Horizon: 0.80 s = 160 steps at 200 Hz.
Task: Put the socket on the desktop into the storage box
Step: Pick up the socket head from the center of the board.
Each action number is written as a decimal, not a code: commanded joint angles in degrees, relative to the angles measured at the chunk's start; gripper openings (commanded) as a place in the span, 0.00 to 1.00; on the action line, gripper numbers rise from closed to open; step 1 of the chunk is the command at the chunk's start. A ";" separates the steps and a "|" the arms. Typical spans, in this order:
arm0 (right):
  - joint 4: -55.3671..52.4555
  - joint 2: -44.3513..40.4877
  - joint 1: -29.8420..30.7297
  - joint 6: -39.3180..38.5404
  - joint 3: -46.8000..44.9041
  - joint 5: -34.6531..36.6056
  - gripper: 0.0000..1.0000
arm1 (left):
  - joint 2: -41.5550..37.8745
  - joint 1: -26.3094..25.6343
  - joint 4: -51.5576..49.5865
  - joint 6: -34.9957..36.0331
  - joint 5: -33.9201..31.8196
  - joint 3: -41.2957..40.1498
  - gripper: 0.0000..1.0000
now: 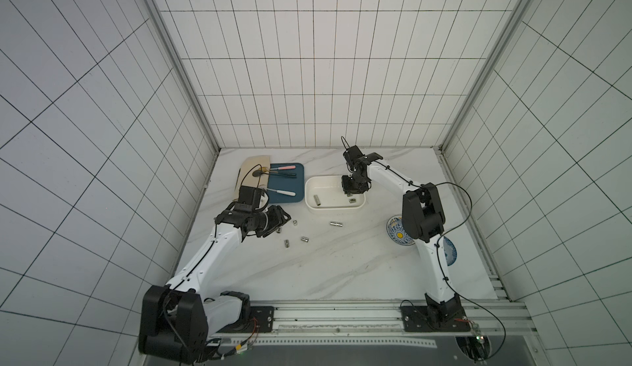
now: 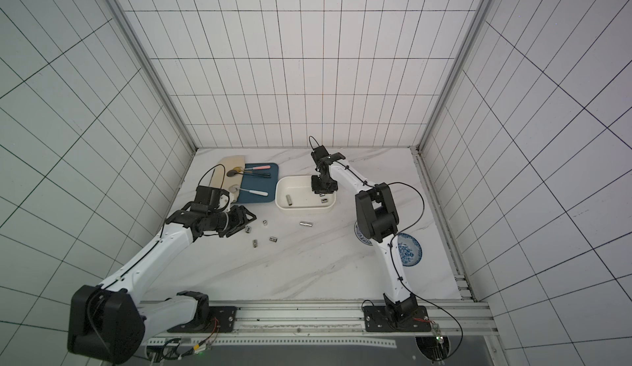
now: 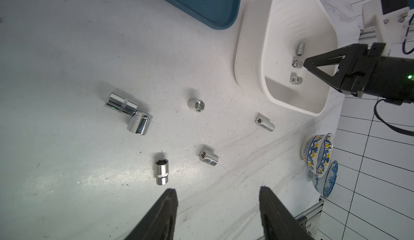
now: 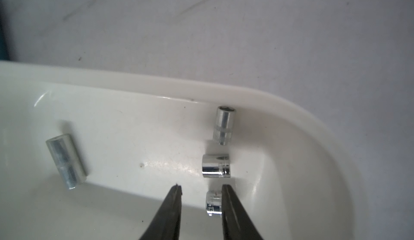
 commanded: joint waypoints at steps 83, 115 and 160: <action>2.35 -12.18 1.13 -0.96 -8.23 -0.53 0.36 | 1.14 0.24 0.41 0.40 -0.50 0.08 0.62; 3.41 -17.16 1.87 -1.40 -12.88 -0.21 0.41 | 1.75 -0.09 0.25 0.76 -0.74 0.17 0.62; 6.40 -24.07 4.00 -2.49 -19.99 -1.47 0.51 | 2.38 -1.08 0.42 0.94 -0.71 0.60 0.63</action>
